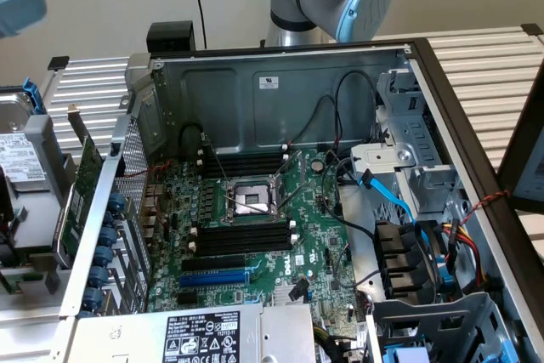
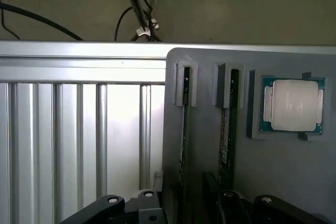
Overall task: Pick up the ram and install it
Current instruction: 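Pick up the ram and move it above insertion slot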
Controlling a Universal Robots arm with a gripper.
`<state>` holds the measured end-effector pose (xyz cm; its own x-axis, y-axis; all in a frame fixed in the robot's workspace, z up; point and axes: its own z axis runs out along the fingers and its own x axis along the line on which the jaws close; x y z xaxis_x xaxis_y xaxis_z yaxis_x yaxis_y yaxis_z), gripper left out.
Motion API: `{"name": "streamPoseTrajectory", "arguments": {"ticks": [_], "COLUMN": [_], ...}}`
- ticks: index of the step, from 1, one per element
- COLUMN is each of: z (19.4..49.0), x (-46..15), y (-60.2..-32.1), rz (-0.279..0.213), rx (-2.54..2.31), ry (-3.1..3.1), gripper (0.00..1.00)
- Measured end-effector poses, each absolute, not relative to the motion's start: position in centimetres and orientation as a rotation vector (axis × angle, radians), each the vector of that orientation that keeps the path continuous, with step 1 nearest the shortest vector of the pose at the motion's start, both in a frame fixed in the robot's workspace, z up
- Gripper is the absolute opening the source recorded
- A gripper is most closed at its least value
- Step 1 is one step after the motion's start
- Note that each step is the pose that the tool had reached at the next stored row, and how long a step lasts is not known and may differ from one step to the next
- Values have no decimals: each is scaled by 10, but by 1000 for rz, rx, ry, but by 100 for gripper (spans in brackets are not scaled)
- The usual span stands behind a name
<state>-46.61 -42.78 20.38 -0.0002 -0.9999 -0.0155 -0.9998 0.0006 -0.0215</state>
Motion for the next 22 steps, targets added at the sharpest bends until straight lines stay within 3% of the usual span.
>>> {"name": "streamPoseTrajectory", "arguments": {"ticks": [5,7,8,9,11,22], "z": [199,199,199,199,200,242], "x": [-466,-466,-466,-466,-466,-466], "y": [-428,-428,-428,-428,-429,-431], "rz": [-7,-6,-6,-6,-6,-10], "rx": [-2203,-2203,-2203,-2203,-2203,-2203], "ry": [2203,2204,2204,2204,2204,2207], "gripper": [40,27,27,16,12,12]}}
